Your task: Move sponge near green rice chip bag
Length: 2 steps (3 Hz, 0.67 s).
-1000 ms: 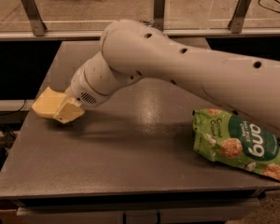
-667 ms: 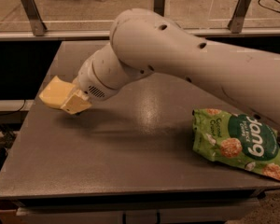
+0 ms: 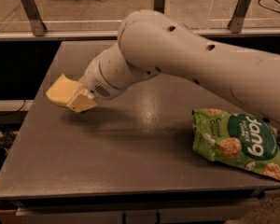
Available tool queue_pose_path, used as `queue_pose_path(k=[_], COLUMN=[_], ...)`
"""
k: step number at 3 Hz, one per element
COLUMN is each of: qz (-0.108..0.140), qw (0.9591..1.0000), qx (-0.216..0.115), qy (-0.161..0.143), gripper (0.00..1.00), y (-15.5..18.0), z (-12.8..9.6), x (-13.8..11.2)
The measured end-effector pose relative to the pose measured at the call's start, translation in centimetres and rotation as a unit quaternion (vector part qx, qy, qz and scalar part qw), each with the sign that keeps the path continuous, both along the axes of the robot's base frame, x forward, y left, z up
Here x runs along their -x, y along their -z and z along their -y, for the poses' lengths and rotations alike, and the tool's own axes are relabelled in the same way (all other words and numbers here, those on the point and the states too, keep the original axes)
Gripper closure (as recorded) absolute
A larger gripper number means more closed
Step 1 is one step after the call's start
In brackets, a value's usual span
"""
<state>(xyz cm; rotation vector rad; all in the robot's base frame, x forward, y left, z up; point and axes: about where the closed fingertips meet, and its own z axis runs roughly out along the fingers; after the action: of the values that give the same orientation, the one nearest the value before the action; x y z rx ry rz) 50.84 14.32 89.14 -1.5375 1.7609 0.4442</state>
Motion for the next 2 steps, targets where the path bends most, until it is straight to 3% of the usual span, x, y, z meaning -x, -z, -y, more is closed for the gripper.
queue_pose_path(k=[2], qz=[0.015], qw=[0.9964], qx=[0.041], qy=[0.074], gripper=[1.00], y=[0.9], z=[7.9], x=[-4.7])
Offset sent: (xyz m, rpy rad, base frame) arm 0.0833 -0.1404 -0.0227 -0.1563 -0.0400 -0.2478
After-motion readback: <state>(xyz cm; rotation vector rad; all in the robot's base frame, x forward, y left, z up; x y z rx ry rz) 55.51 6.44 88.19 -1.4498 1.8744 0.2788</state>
